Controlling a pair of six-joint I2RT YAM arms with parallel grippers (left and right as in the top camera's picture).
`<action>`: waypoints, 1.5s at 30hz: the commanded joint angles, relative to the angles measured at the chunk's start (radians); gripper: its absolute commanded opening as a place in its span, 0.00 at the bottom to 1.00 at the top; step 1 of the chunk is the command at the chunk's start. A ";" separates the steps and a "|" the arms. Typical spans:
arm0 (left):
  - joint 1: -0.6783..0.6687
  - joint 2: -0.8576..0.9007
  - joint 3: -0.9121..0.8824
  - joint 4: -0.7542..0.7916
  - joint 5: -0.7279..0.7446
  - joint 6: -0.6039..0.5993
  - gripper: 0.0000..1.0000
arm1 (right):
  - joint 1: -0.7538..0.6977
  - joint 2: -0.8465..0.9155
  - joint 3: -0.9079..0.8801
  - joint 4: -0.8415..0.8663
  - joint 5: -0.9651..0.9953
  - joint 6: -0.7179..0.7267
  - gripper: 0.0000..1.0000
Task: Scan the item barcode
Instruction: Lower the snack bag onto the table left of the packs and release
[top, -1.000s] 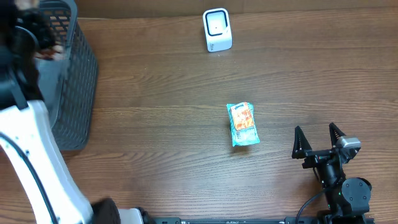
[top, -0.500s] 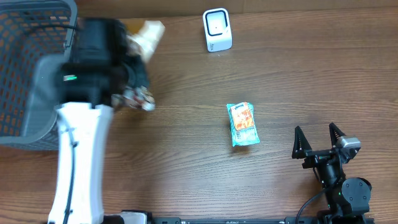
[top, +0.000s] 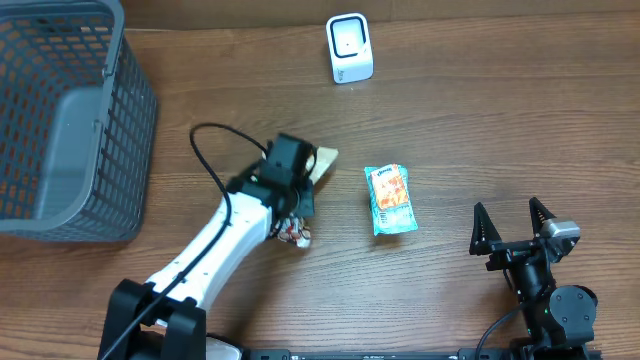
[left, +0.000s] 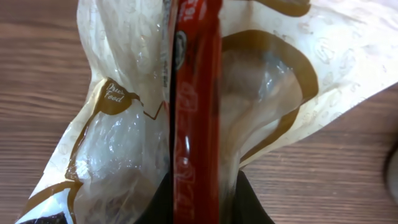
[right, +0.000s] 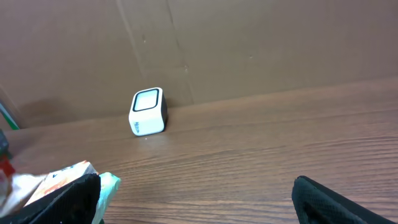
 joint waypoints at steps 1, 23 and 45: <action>-0.010 -0.010 -0.053 0.049 -0.020 -0.026 0.21 | -0.005 -0.010 -0.011 0.006 0.005 0.007 1.00; -0.009 -0.010 -0.064 0.005 -0.095 0.005 0.55 | -0.005 -0.010 -0.011 0.006 0.005 0.007 1.00; -0.009 -0.010 -0.064 -0.100 -0.257 0.066 0.48 | -0.005 -0.010 -0.011 0.006 0.005 0.007 1.00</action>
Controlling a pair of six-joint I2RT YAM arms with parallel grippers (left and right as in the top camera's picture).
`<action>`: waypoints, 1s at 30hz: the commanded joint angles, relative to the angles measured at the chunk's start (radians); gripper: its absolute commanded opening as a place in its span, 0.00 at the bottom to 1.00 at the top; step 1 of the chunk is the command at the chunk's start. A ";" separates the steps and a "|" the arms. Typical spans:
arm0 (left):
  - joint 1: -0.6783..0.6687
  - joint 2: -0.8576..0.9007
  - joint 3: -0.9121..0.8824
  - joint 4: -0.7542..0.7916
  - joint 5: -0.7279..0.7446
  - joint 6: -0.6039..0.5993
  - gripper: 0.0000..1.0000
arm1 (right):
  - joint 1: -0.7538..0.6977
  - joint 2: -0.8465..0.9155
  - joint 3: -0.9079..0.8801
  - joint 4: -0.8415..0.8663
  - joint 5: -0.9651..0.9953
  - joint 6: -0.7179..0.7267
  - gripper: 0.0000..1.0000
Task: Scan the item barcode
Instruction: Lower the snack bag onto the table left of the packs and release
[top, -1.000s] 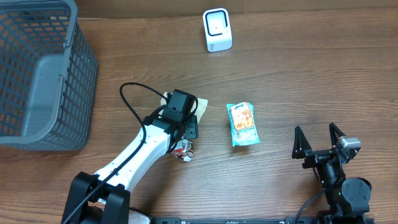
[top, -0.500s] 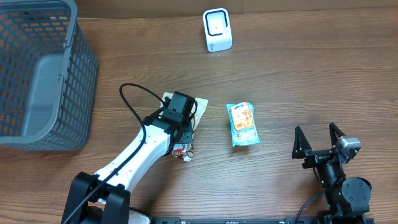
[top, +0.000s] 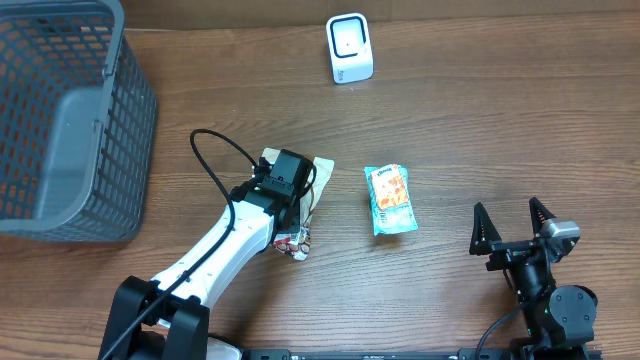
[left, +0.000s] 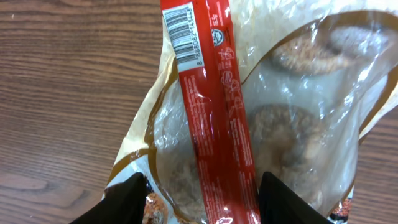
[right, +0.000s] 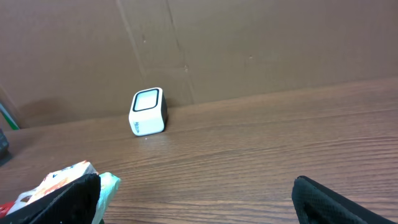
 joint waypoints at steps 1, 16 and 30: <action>-0.002 -0.010 -0.006 -0.016 -0.030 0.050 0.49 | -0.005 -0.010 -0.011 0.005 0.005 0.007 1.00; 0.000 -0.010 0.046 -0.041 0.090 0.058 0.60 | -0.005 -0.010 -0.011 0.005 0.005 0.007 1.00; 0.000 -0.010 0.022 -0.125 0.091 -0.060 0.40 | -0.005 -0.010 -0.011 0.005 0.005 0.007 1.00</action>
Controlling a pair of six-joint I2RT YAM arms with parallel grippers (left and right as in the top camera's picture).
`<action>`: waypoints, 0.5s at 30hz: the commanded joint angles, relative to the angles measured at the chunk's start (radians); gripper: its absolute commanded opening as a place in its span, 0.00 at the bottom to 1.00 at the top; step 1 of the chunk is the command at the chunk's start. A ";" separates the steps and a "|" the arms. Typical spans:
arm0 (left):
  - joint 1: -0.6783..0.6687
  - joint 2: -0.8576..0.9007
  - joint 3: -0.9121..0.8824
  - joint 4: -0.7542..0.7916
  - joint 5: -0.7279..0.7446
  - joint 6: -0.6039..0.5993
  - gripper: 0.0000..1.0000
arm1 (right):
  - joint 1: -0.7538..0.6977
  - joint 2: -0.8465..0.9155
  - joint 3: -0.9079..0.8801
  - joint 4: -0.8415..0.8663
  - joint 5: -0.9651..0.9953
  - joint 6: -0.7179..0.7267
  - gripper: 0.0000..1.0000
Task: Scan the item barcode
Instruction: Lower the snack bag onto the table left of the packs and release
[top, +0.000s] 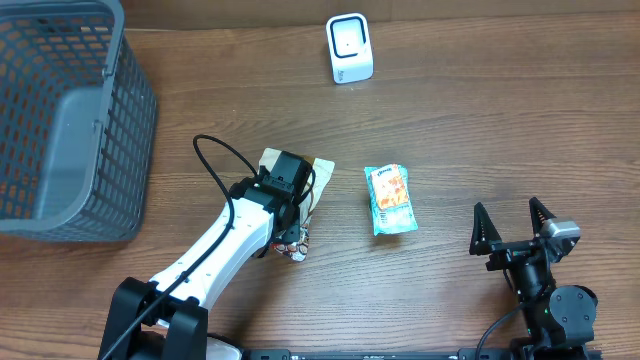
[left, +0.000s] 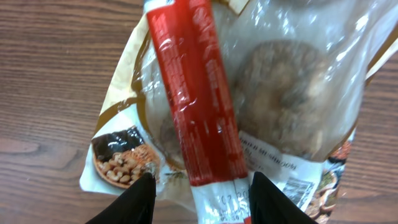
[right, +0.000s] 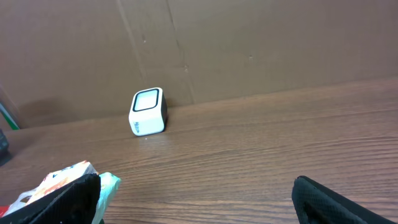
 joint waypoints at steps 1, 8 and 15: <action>0.000 -0.010 -0.011 0.020 0.008 -0.038 0.41 | -0.005 -0.010 -0.011 0.005 0.005 0.007 1.00; 0.000 -0.010 -0.011 0.060 -0.035 0.034 0.29 | -0.005 -0.010 -0.011 0.005 0.005 0.007 1.00; 0.000 -0.010 -0.003 0.067 -0.026 0.034 0.48 | -0.005 -0.010 -0.011 0.005 0.005 0.007 1.00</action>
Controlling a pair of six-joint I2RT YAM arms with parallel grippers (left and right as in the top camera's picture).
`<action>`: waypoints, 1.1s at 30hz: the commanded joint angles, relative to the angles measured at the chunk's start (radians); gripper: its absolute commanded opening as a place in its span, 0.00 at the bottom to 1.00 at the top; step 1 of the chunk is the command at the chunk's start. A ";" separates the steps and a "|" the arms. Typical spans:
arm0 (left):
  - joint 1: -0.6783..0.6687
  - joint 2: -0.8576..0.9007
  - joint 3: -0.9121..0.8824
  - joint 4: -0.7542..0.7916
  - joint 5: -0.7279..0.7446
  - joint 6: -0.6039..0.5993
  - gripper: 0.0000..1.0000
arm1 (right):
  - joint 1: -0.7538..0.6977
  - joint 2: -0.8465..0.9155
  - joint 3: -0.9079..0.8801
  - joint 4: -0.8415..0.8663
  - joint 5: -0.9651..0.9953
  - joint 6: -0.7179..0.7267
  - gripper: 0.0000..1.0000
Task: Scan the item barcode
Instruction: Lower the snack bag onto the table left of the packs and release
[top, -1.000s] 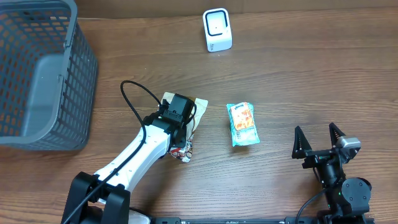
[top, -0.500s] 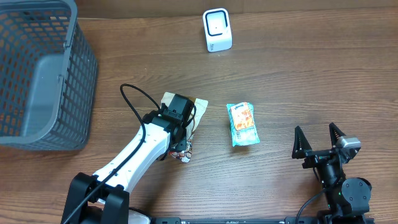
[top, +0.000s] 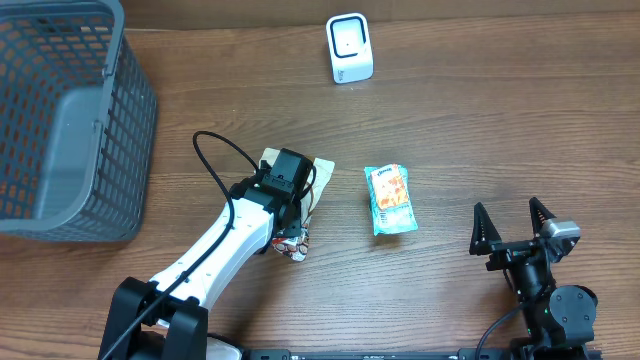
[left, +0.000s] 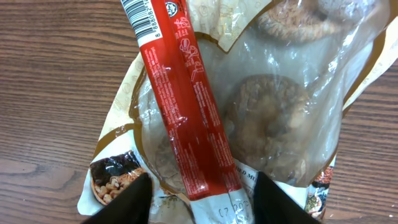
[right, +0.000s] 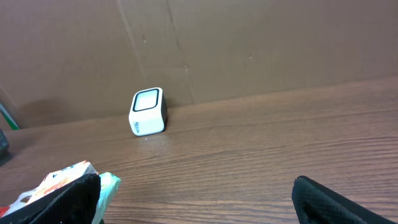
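Note:
A clear cookie bag (left: 261, 118) with a red strip (left: 183, 118) lies flat on the wooden table; its barcode (left: 140, 9) faces up at the top edge of the left wrist view. My left gripper (left: 202, 208) is open, its fingers (left: 121, 202) on either side of the bag's printed lower end. From overhead the left gripper (top: 290, 205) covers most of the bag (top: 322, 168). The white scanner (top: 350, 48) stands at the far middle of the table. My right gripper (top: 515, 232) is open and empty near the front right.
A teal and orange snack packet (top: 390, 198) lies right of the cookie bag. A grey mesh basket (top: 60, 120) fills the far left. A brown cardboard wall (right: 249, 43) stands behind the scanner (right: 148, 111).
The left wrist view has pulled back a little along the bag, so the barcode shows again at the top. The gripper stays open over the bag. The right arm has not moved.
My left gripper was shut on the cookie bag, holding it close to the camera. Then it was open and the bag lay flat on the table, barcode up. After that it stood over the bag's lower end, and it remains there now.

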 joint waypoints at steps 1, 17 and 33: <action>0.000 -0.010 0.010 0.001 -0.010 0.016 0.53 | -0.005 -0.010 -0.011 0.005 0.006 0.007 1.00; 0.061 -0.010 0.310 -0.014 0.224 0.002 0.63 | -0.005 -0.010 -0.011 0.005 0.006 0.007 1.00; -0.004 -0.010 0.153 0.008 0.446 -0.100 0.49 | -0.005 -0.010 -0.011 0.005 0.006 0.007 1.00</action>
